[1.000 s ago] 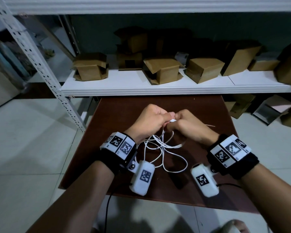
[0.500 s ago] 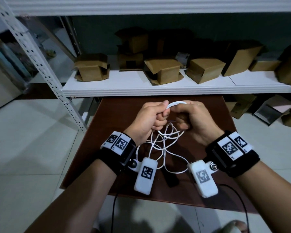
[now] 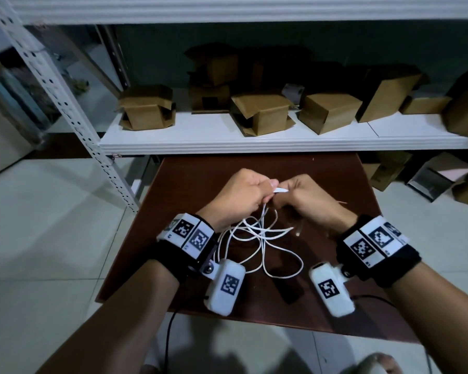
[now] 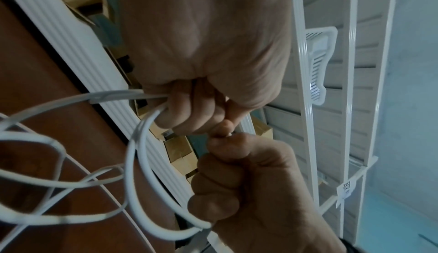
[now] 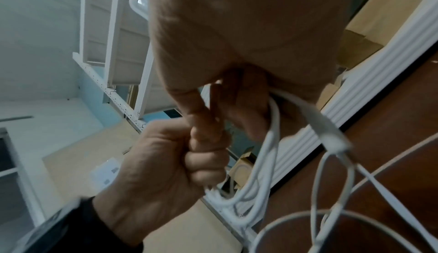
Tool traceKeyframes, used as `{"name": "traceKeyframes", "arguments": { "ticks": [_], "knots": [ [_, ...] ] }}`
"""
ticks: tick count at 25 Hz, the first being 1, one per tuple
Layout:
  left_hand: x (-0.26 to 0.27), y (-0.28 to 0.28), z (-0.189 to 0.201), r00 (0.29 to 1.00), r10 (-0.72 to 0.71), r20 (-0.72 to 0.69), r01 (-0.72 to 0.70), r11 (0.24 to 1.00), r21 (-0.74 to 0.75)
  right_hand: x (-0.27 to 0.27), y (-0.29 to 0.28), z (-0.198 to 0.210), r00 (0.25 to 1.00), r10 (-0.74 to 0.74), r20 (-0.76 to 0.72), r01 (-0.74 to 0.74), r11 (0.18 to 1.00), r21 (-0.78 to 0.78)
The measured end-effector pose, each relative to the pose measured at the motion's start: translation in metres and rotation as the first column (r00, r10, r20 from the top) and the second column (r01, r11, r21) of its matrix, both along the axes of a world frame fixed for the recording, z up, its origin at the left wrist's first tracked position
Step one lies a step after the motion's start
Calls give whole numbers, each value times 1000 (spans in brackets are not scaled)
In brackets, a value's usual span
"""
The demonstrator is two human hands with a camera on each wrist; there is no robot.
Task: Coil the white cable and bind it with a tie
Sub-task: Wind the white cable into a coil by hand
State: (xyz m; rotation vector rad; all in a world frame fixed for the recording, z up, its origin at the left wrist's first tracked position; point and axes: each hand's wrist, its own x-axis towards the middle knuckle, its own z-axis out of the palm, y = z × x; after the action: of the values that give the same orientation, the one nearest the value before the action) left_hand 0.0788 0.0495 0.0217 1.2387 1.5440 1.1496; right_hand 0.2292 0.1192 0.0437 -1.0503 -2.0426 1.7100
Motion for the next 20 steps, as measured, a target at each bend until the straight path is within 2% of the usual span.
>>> {"name": "traceKeyframes", "arguments": {
  "ticks": [3,6,8,10,15,16,18,20],
  "knots": [
    [-2,1,6,977,0,212,-9,999,42,-9,-7,6,963,-197,-184,178,977,-114],
    [-7,0,11,907,-89,411,43,992,119,-11,0,14,852,-374,-366,252,906,-339],
    [-7,0,9,863,-125,489,66,989,136,-10,4,14,789,-461,-407,271,854,-444],
    [-5,0,5,863,-110,493,50,990,133,-10,3,10,793,-448,-412,259,861,-438],
    [-8,-2,10,945,-33,325,-15,989,146,-4,9,5,899,-223,-377,109,947,-301],
    [-8,-1,10,967,-34,254,-4,989,146,-1,10,6,929,-140,-342,64,973,-223],
    [-5,0,5,999,-33,8,32,989,145,2,9,6,983,30,-179,-35,999,-28],
    [1,0,-1,979,-25,-202,52,990,129,3,8,2,996,90,-19,-89,993,81]
  ]
}}
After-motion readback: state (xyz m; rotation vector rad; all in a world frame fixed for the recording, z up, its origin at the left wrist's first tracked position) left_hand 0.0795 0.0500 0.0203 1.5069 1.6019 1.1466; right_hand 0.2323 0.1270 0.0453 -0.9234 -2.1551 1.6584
